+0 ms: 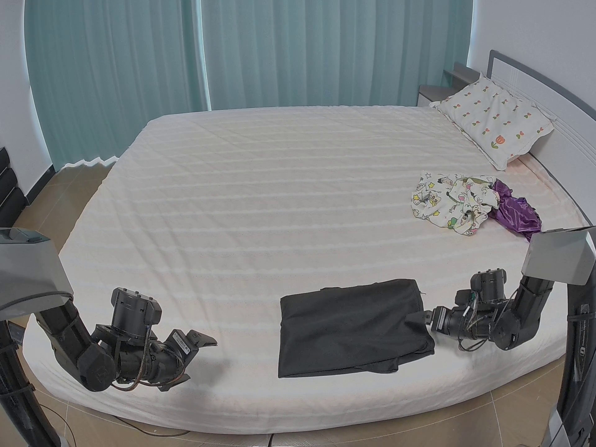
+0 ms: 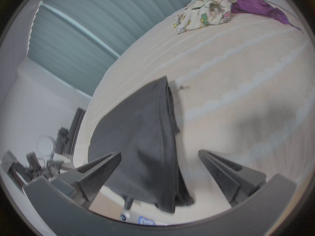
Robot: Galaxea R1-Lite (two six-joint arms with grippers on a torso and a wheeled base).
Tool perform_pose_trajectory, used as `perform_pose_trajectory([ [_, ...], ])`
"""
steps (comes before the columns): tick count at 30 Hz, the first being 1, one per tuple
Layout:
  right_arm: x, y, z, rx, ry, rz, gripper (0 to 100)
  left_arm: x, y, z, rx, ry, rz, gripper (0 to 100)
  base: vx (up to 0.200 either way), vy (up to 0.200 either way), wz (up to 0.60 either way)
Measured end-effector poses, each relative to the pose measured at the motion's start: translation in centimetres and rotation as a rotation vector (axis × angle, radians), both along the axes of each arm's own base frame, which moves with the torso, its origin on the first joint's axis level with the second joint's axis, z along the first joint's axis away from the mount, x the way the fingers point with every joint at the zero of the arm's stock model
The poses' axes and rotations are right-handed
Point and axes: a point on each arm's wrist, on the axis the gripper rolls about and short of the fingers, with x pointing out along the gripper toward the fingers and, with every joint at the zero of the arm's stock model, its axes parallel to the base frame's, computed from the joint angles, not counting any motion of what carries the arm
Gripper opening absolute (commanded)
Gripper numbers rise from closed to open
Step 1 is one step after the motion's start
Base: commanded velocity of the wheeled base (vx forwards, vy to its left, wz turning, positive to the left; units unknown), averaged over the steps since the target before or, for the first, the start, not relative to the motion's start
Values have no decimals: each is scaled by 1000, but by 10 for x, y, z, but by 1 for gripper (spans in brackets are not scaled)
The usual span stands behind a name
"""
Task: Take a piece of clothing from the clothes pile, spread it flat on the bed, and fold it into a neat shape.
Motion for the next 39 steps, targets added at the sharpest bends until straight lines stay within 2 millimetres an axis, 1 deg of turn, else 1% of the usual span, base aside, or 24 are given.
perform_pose_trajectory([
  [4,-22,5,1,-30,26,87,100,0,0,0,1,1,0,100,0,0,0],
  [7,-30,8,2,-40,32,117,100,0,0,0,2,1,0,100,0,0,0],
  [8,-32,9,3,-44,32,124,0,0,0,0,2,1,0,100,0,0,0],
  [16,-43,6,13,-65,27,141,0,0,0,0,2,1,0,100,0,0,0],
  [22,-61,3,15,-135,108,216,0,0,0,0,1,2,-1,100,0,0,0],
  [26,-67,-3,15,-177,144,253,0,0,0,0,2,1,-1,100,0,0,0],
  [33,-61,-14,20,-192,123,221,0,0,0,0,2,1,-1,100,0,0,0],
  [37,-59,-17,21,-195,118,211,0,0,0,0,2,1,-1,100,0,0,0],
  [38,-59,-17,21,-197,118,213,100,0,0,0,2,1,-1,100,0,0,0],
  [39,-59,-18,21,-200,118,215,100,0,0,0,2,1,-1,100,0,0,0],
])
